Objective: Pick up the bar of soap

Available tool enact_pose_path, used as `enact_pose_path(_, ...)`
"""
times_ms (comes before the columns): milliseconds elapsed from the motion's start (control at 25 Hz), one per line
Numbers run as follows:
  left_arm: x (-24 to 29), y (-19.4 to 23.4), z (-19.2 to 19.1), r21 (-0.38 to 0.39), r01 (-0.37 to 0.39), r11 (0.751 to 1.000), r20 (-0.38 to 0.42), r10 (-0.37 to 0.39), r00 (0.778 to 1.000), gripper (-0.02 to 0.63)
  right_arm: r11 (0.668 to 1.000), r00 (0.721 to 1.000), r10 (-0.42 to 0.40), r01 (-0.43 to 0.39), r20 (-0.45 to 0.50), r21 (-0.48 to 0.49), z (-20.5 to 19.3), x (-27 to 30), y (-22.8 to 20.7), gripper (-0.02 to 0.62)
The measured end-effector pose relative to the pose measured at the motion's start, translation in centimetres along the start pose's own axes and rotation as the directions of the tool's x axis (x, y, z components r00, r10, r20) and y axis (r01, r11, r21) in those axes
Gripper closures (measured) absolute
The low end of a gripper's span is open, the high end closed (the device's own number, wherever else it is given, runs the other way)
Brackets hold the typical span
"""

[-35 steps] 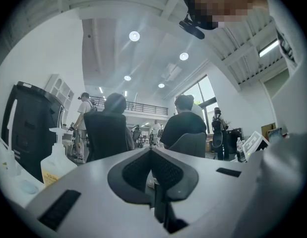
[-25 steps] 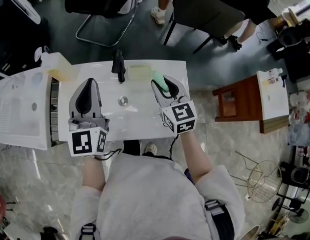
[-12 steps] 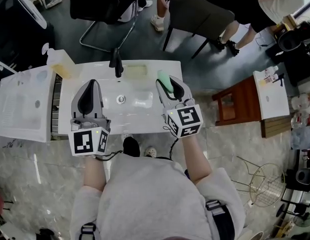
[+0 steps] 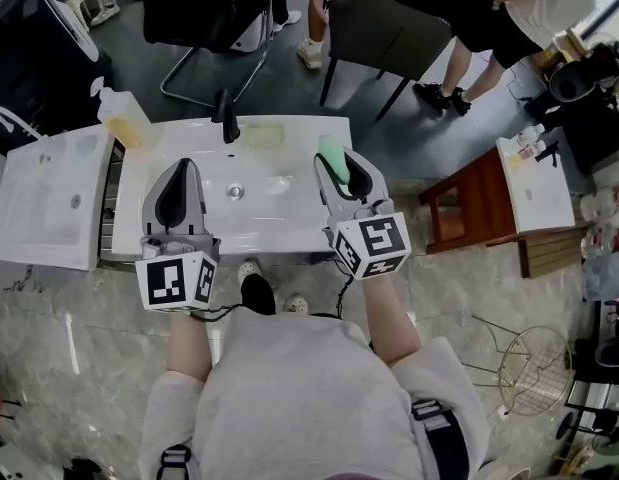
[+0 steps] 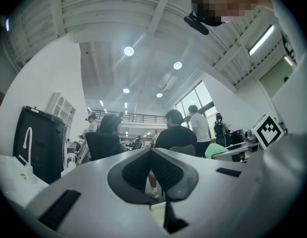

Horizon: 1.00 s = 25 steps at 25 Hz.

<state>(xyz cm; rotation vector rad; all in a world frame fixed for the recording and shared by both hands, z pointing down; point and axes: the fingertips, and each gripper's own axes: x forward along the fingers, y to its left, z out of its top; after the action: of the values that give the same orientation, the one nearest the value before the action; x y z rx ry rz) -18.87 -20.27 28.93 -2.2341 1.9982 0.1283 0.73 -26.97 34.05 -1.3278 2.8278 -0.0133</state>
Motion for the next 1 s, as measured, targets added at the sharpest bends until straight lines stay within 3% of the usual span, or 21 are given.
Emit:
enact_pose_path(480,-2.8,-3.8,1.5,0.012,0.001,1.0,0.03,-0.002,1.0,0.598,0.999,0.995,-0.035,0.036,0.096,-0.012,3.0,-5.9,-0.7,0.462)
enact_pose_path(1000,-3.2,-6.4,2.3,0.022,0.019,1.0,0.033,-0.02,0.999,0.598,0.997,0.989,-0.071,0.073,0.13,-0.01,3.4,-8.8,-2.1,0.462)
